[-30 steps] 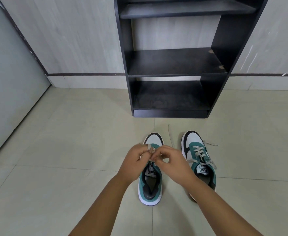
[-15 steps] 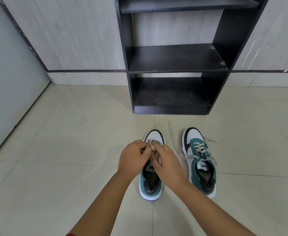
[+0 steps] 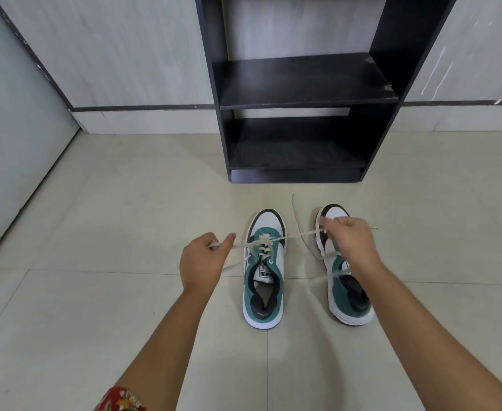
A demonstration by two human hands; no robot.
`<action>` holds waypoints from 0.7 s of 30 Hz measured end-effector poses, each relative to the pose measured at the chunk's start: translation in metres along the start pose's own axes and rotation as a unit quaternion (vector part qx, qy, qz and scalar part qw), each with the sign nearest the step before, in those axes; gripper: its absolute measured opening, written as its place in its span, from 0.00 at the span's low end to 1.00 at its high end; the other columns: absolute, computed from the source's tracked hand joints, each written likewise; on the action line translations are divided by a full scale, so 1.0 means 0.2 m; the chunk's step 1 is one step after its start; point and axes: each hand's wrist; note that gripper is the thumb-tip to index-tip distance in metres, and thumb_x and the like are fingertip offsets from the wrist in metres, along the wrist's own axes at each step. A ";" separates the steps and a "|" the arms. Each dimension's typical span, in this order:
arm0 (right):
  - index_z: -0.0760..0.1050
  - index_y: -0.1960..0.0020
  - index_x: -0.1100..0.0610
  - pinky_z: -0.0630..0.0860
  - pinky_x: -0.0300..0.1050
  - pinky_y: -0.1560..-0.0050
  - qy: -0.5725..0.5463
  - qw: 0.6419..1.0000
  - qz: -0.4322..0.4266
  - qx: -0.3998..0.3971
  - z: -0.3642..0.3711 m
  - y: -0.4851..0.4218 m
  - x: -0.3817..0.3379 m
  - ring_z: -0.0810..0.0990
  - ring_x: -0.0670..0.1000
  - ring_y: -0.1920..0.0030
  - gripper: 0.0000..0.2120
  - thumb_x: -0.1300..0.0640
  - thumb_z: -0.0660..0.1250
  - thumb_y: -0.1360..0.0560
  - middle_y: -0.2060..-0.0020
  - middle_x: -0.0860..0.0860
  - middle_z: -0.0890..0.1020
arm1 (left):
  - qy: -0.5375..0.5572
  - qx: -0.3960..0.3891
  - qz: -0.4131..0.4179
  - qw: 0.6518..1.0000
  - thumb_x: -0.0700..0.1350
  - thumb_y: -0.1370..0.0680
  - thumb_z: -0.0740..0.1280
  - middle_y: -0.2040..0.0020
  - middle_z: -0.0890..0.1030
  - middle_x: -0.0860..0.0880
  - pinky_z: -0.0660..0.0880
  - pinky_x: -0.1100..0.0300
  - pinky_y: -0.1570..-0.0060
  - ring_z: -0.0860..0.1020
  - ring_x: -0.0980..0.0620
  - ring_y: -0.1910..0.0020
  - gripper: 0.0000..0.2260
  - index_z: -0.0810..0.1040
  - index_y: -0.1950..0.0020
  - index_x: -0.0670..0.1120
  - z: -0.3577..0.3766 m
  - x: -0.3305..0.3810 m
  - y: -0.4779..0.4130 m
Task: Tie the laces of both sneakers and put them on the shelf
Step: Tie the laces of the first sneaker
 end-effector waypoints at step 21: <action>0.67 0.36 0.53 0.71 0.46 0.53 0.557 0.804 -0.079 -0.191 0.17 0.13 0.01 0.78 0.56 0.44 0.26 0.39 0.63 0.28 0.46 0.52 0.80 | -0.066 -0.148 0.142 0.977 0.45 0.23 0.65 0.46 0.82 0.54 0.74 0.59 0.44 0.79 0.54 0.47 0.08 0.80 0.46 0.51 0.16 -0.13 0.04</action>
Point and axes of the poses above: each hand's wrist, its own y-axis away from the middle knuckle, its own z-axis out of the palm, x = y × z
